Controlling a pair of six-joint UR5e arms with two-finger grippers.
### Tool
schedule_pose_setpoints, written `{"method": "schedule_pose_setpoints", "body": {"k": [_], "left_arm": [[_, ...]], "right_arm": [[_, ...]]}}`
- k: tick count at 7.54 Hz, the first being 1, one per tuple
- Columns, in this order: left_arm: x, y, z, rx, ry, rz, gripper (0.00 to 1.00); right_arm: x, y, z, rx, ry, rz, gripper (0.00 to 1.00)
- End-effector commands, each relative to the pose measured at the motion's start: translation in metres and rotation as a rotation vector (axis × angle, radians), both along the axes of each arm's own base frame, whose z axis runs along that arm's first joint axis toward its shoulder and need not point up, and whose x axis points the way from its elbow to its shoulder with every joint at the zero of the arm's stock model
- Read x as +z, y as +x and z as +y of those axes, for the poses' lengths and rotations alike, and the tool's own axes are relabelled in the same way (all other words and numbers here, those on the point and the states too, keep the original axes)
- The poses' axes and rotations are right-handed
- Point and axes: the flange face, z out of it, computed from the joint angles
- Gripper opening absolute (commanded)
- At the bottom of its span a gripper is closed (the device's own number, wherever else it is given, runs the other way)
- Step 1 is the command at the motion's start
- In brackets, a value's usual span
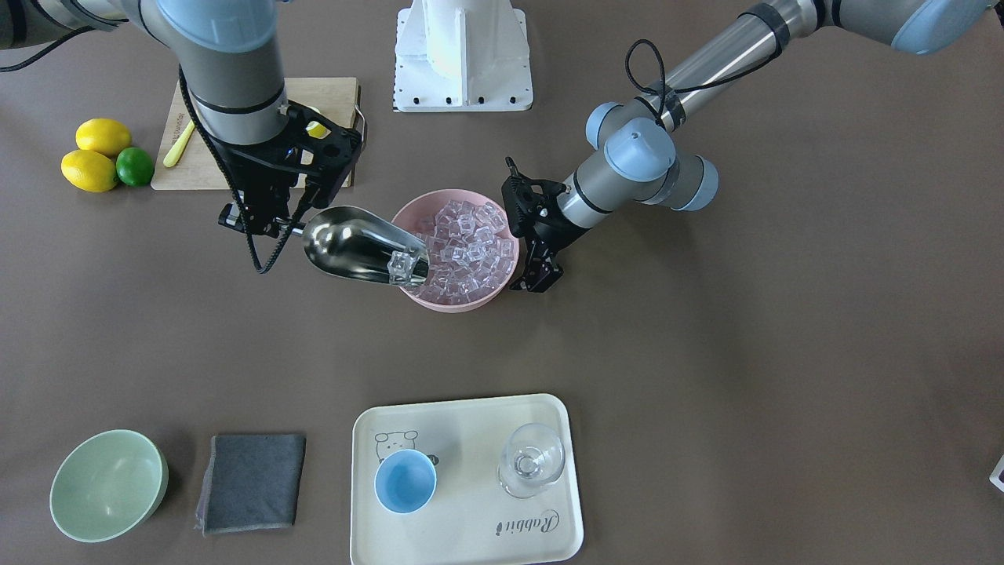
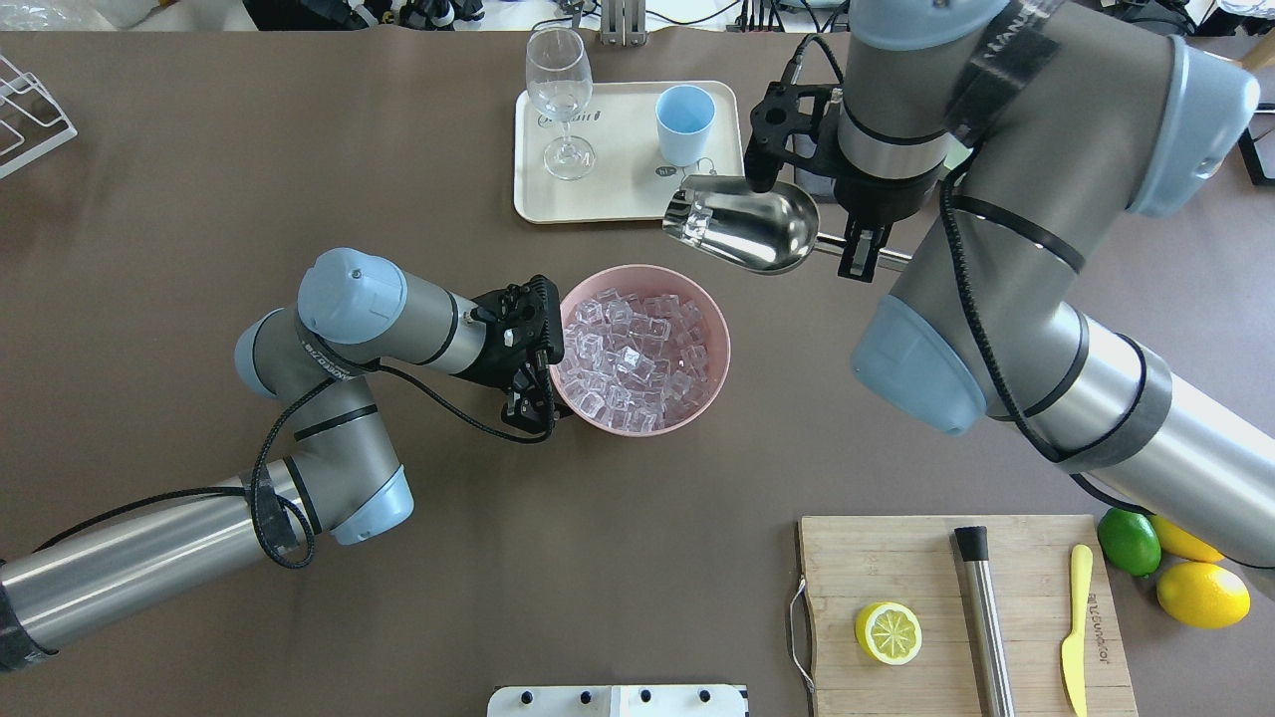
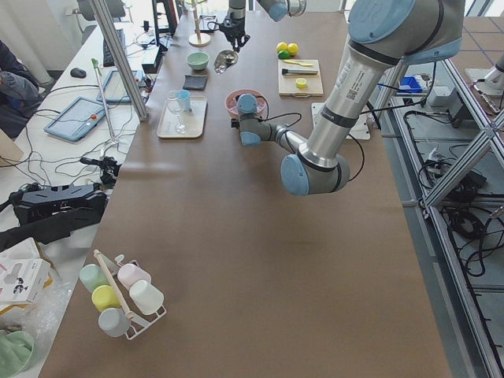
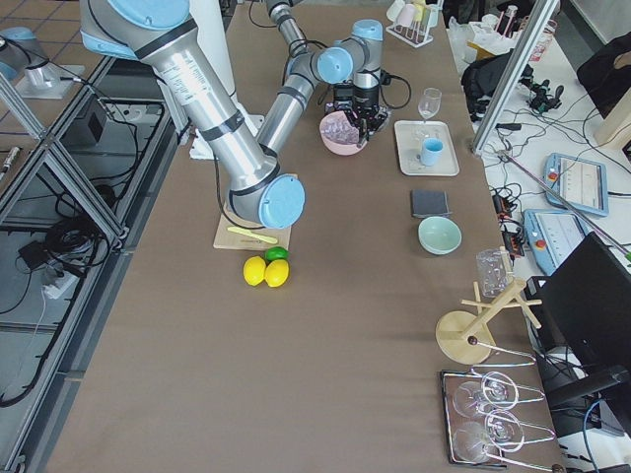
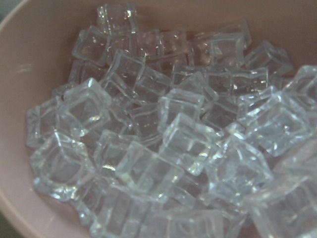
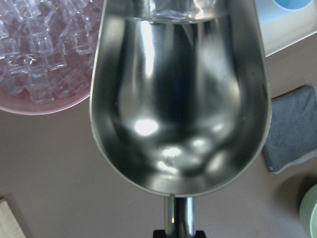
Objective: Put ice in cup with scoop
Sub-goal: 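Move the scoop toward the blue cup with the right gripper while the left withdraws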
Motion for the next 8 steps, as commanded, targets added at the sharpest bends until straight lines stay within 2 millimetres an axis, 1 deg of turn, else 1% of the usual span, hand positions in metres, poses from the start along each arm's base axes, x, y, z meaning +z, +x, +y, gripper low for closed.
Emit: {"method": "schedule_pose_setpoints", "body": {"k": [1, 2, 3, 4, 5, 6, 7, 8], "left_arm": [[0.006, -0.007, -0.002, 0.014, -0.008, -0.003, 0.98], [0.009, -0.021, -0.012, 0.014, -0.012, -0.002, 0.98], [0.011, -0.038, -0.020, 0.010, -0.027, -0.012, 0.98], [0.008, -0.061, -0.022, 0.005, -0.048, -0.032, 0.98], [0.009, -0.092, -0.027, -0.009, -0.078, -0.054, 0.98], [0.010, -0.129, -0.034, -0.027, -0.116, -0.080, 0.98], [0.015, -0.163, -0.040, -0.045, -0.159, -0.105, 0.98], [0.024, -0.194, -0.050, -0.087, -0.193, -0.131, 0.98]], "right_arm": [[0.045, 0.046, -0.017, 0.178, -0.058, -0.154, 0.00], [0.045, 0.050, -0.020, 0.259, -0.077, -0.220, 0.00], [0.048, 0.051, -0.030, 0.319, -0.100, -0.256, 0.00], [0.051, 0.050, -0.039, 0.360, -0.108, -0.278, 0.00], [0.051, 0.047, -0.057, 0.382, -0.133, -0.274, 0.00], [0.050, 0.039, -0.081, 0.389, -0.205, -0.263, 0.00], [0.047, 0.030, -0.101, 0.371, -0.299, -0.242, 0.00], [0.037, 0.019, -0.114, 0.355, -0.395, -0.211, 0.00]]}}
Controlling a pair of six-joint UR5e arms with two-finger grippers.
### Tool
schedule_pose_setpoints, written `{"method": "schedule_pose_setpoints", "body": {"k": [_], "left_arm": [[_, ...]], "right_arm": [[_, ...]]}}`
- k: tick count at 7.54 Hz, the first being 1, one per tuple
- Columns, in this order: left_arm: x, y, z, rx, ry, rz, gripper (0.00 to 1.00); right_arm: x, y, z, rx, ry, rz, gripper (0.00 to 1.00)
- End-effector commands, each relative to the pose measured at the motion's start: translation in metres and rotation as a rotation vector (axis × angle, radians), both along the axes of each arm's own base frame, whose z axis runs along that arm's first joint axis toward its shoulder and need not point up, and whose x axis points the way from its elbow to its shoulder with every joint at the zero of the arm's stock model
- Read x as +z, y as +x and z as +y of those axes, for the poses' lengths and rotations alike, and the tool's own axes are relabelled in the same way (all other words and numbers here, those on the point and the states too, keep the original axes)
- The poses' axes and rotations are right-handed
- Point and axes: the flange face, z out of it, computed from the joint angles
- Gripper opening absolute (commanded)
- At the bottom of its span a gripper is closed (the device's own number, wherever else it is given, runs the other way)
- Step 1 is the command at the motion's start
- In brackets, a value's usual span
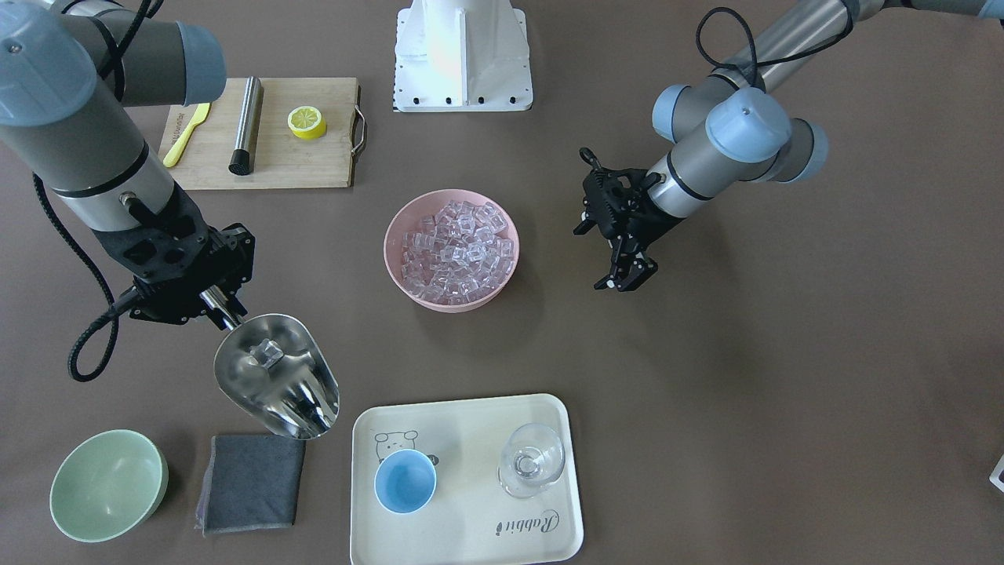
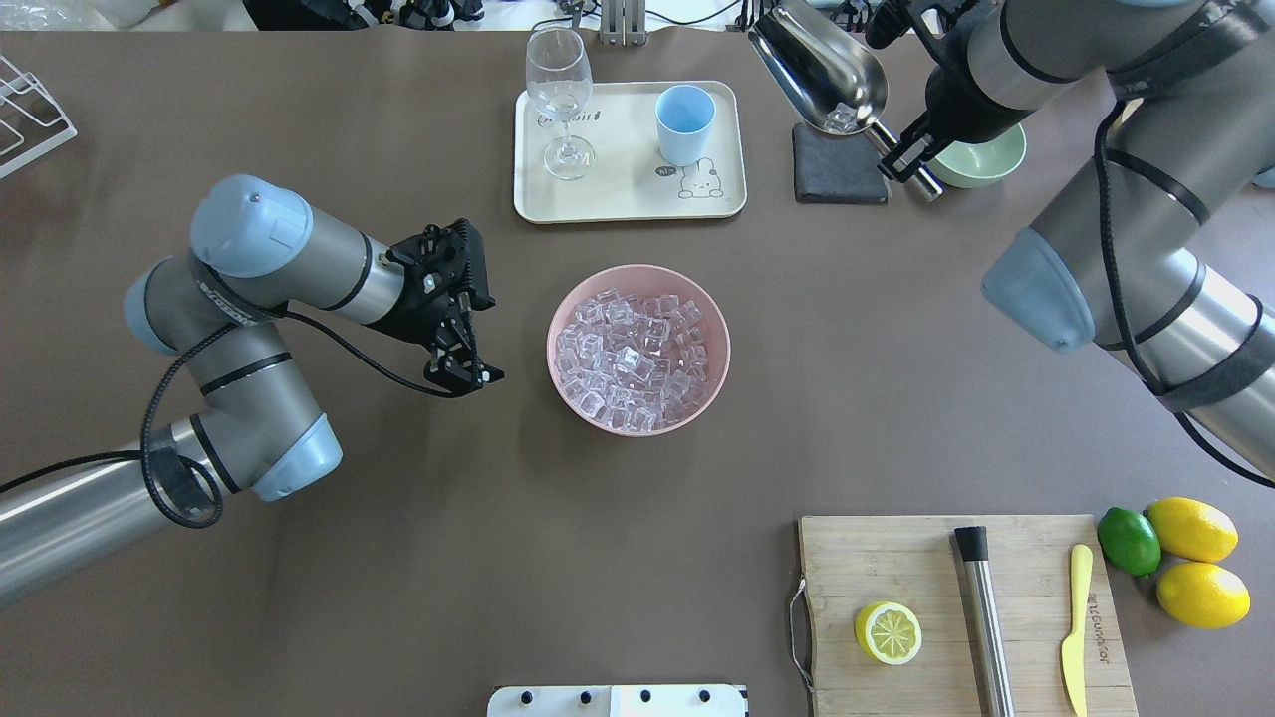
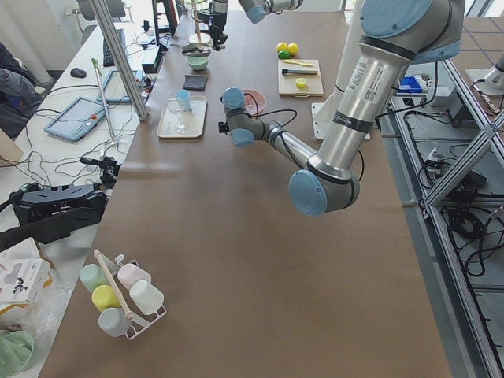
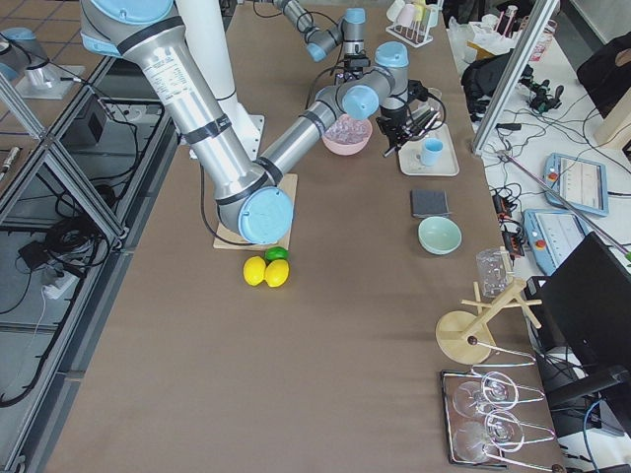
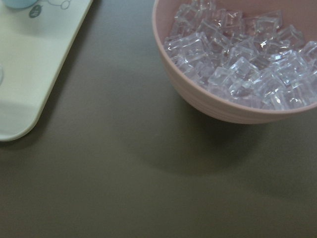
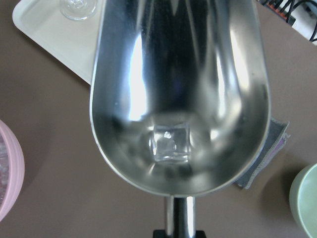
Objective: Put ice in cup with scoop
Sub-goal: 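Move the scoop toward the blue cup with the right gripper while the left withdraws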
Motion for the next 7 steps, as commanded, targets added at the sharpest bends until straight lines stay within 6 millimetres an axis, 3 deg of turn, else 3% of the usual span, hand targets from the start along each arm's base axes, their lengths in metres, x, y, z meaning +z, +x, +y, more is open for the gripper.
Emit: {"method": "schedule_pose_setpoints", "body": {"k": [1, 3, 4, 7], "left_arm": [[0.021, -0.077, -0.017, -0.088, -0.105, -0.086, 0.98], [0.033, -0.118, -0.043, -0.165, -0.224, -0.177, 0.98], [0.043, -0.135, -0.047, -0.178, -0.287, -0.212, 0.98], [0.107, -0.225, -0.071, -0.254, -0.723, -0.388, 0.98]], "right_arm": [[-0.022, -0.025, -0.038, -0.060, -0.220, 0.016, 0.00], [-0.047, -0.039, -0.055, -0.084, -0.377, 0.071, 0.00], [-0.053, -0.047, -0.065, -0.119, -0.412, 0.119, 0.00], [-0.048, -0.075, -0.092, -0.177, -0.493, 0.225, 0.00]]}}
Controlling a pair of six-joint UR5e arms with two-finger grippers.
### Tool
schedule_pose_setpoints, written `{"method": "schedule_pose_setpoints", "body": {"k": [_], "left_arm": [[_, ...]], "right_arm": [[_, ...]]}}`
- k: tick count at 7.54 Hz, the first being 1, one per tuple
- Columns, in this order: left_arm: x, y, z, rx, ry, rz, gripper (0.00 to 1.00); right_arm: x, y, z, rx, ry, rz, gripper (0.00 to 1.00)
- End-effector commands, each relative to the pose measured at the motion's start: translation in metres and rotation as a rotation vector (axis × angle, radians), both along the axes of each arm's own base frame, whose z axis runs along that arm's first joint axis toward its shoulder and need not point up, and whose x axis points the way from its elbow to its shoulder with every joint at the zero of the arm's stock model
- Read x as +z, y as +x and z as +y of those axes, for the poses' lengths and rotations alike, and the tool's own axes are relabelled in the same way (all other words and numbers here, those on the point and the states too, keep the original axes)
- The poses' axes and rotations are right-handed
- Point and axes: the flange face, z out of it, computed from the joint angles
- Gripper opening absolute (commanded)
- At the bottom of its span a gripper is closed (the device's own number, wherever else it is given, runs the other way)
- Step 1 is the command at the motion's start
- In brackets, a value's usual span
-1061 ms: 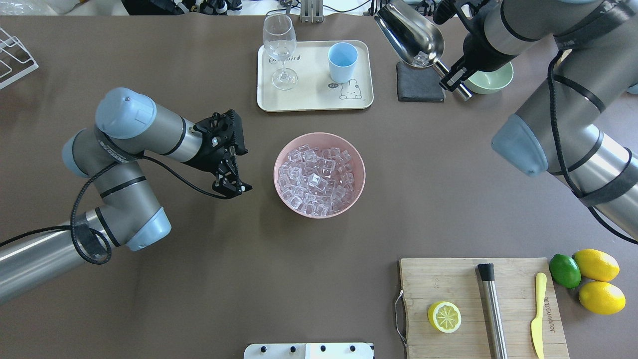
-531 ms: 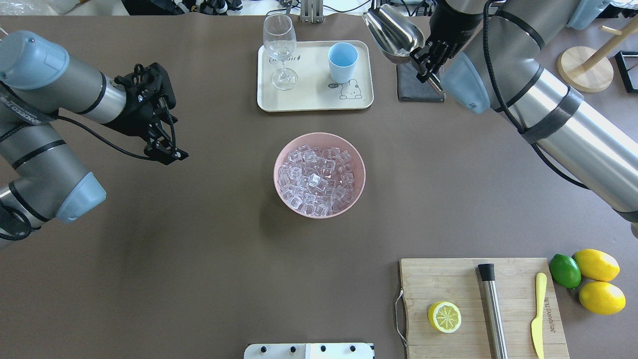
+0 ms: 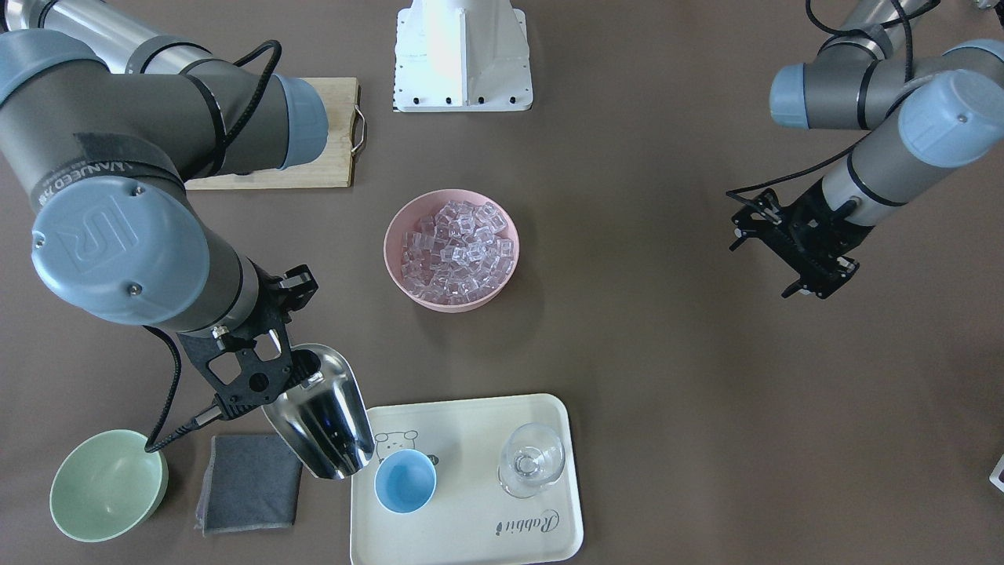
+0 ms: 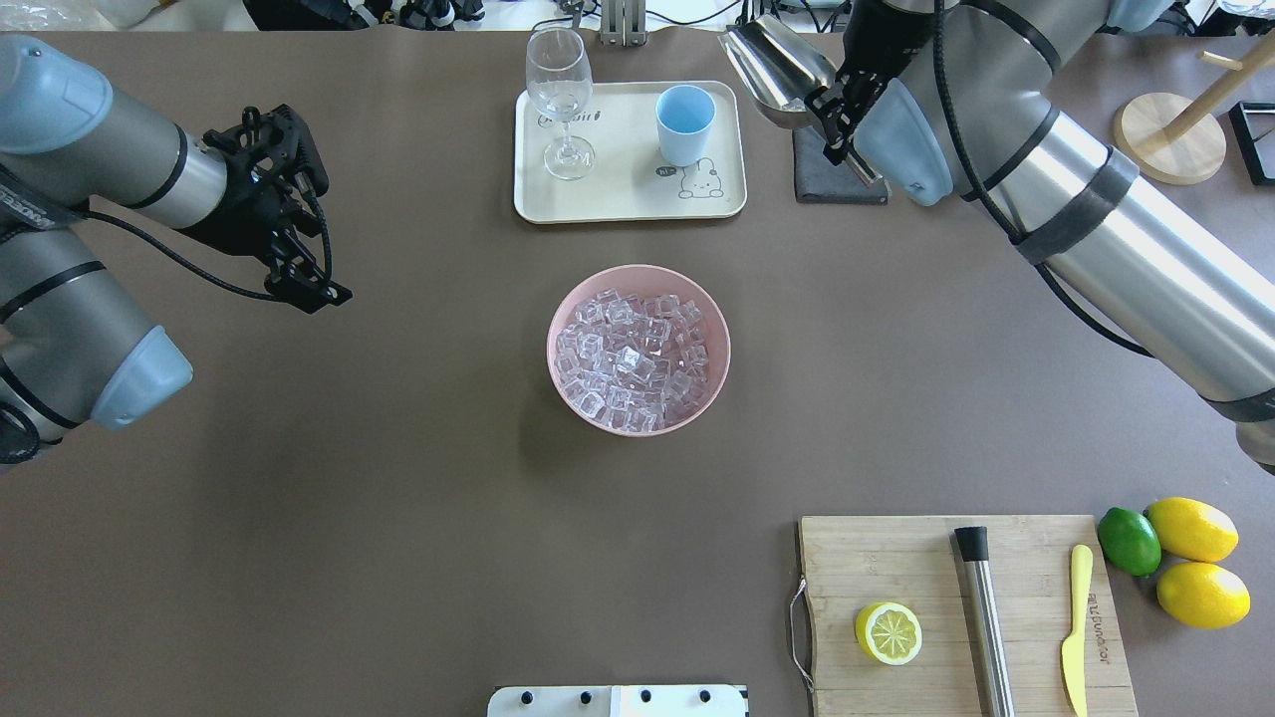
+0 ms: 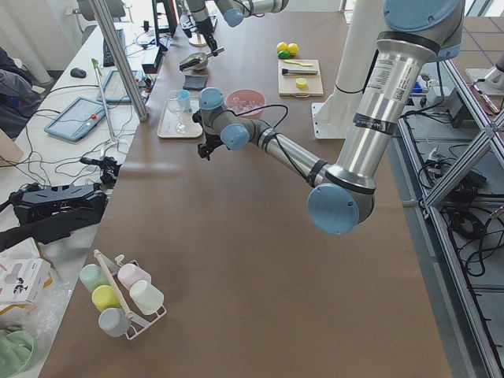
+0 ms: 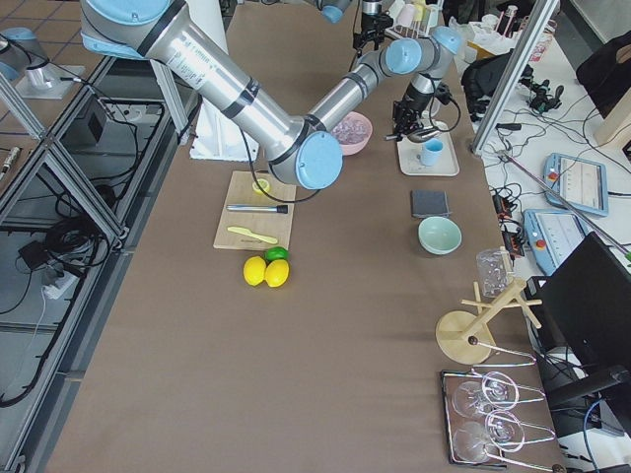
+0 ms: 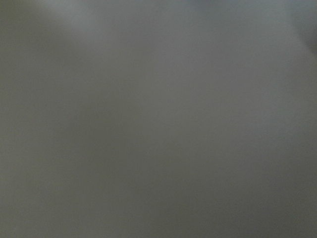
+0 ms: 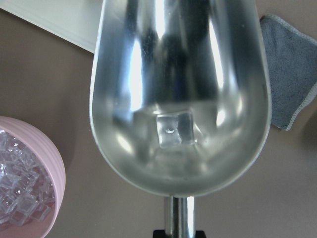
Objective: Put ice in cup with scoop
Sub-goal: 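Move the scoop toward the blue cup with the right gripper while the left withdraws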
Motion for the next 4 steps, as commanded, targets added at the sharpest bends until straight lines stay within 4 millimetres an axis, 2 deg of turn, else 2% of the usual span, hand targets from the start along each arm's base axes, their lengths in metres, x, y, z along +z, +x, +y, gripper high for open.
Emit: {"method": "schedule_pose_setpoints", "body": {"k": [1, 2, 4], "left_arm": [[0.052, -0.103, -0.021, -0.158, -0.329, -0.129, 0.98], [0.074, -0.149, -0.021, -0.229, -0.371, -0.137, 0.98], [0.099, -0.194, -0.014, -0.299, -0.490, -0.174, 0.98]], "right_arm": [[-0.006, -0.022, -0.018, -0.058, -0.056, 0.095, 0.00], [-0.012, -0.026, -0.021, -0.071, -0.071, 0.118, 0.00], [-0.021, -0.028, -0.015, -0.114, -0.105, 0.161, 0.00]]}}
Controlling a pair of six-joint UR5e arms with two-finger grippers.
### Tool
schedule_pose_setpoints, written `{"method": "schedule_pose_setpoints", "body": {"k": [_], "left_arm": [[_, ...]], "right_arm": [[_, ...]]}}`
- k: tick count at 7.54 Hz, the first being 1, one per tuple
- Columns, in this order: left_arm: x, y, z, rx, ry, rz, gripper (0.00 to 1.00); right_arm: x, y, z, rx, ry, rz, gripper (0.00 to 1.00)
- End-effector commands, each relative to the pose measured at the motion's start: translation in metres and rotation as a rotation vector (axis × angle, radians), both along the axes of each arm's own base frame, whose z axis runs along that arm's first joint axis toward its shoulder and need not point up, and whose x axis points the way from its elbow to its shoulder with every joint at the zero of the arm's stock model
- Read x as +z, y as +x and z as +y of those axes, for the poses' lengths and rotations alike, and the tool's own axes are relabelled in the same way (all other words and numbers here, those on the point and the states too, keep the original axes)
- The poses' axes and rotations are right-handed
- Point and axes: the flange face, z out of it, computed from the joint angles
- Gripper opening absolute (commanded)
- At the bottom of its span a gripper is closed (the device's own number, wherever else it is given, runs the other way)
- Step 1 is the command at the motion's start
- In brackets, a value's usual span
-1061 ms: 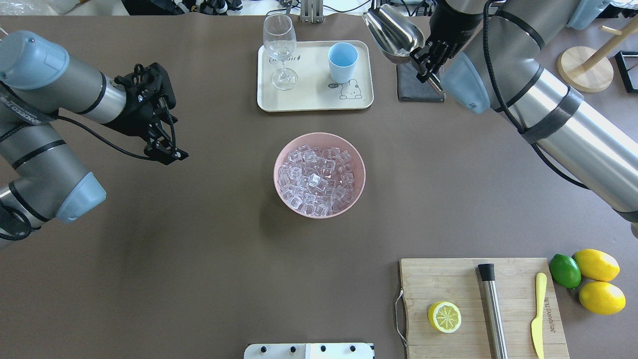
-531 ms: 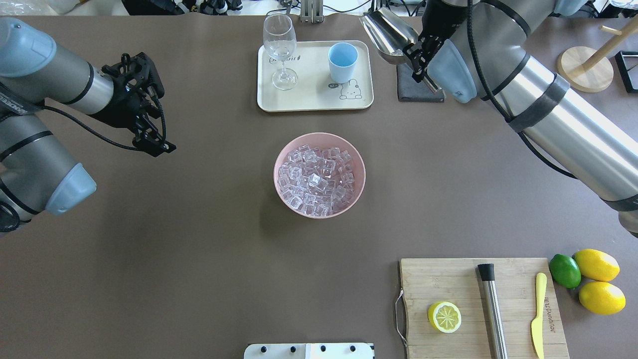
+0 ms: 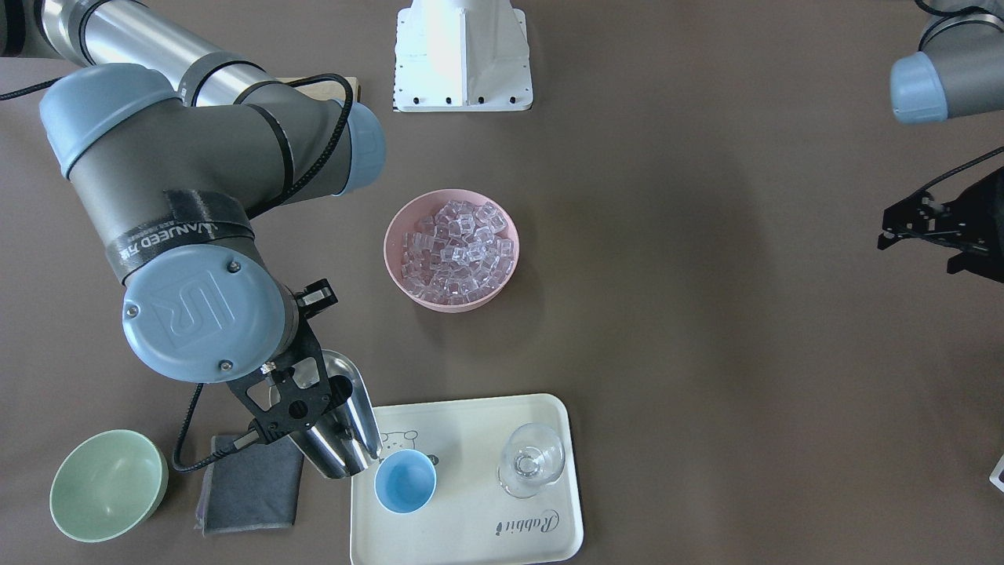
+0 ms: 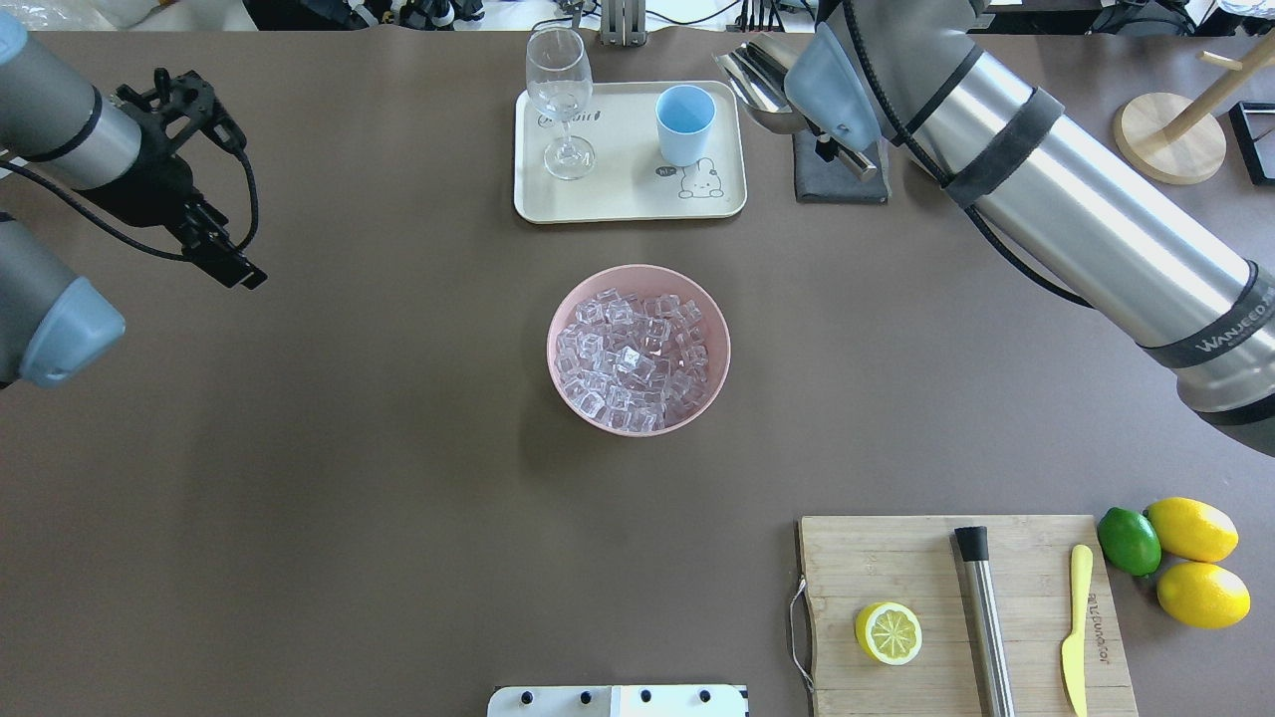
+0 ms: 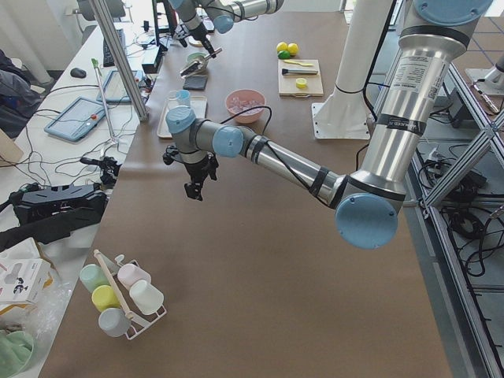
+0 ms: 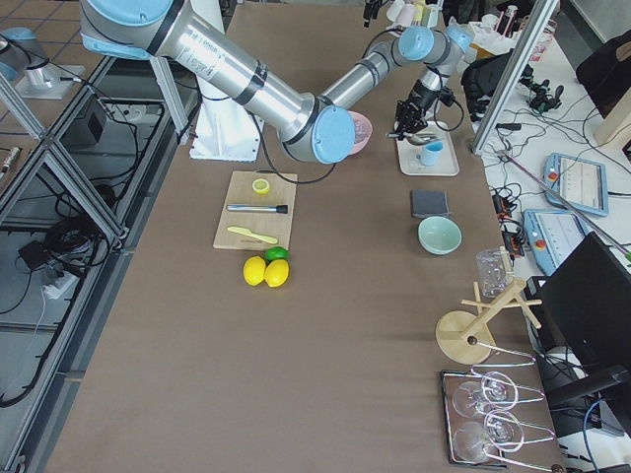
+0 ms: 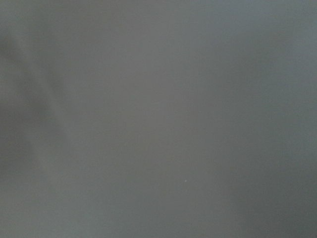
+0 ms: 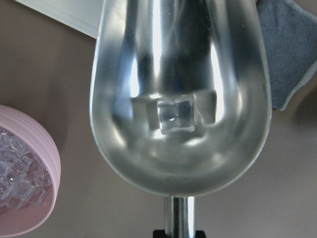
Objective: Put ice in cup with scoop
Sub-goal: 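Move the scoop toward the blue cup with the right gripper while the left withdraws, then tilt the scoop over the blue cup to pour the ice with the right gripper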
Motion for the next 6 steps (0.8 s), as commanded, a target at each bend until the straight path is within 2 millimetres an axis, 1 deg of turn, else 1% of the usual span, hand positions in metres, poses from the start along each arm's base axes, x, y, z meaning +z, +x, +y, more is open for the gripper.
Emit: {"method": "schedule_pose_setpoints", "body": {"k": [1, 2, 3, 4, 5, 6], "left_arm": [[0.040, -0.066, 0.012, -0.103, -0.143, -0.048, 0.98], [0.071, -0.100, 0.031, -0.121, -0.164, -0.046, 0.98], [0.088, -0.117, 0.043, -0.134, -0.181, -0.041, 0.98], [0.106, -0.136, 0.058, -0.167, -0.214, -0.043, 0.98], [0.111, -0.138, 0.069, -0.174, -0.236, -0.021, 0.97], [0.122, -0.137, 0.078, -0.176, -0.263, 0.004, 0.98]], "right_arm": [[-0.009, -0.003, 0.008, -0.054, -0.046, 0.050, 0.00], [-0.005, -0.011, 0.010, -0.080, -0.049, 0.071, 0.00], [-0.007, -0.024, 0.008, -0.106, -0.057, 0.080, 0.00], [-0.012, -0.028, 0.008, -0.112, -0.057, 0.097, 0.00], [-0.012, -0.027, 0.008, -0.135, -0.065, 0.110, 0.00], [-0.012, -0.025, 0.007, -0.159, -0.056, 0.128, 0.00]]}}
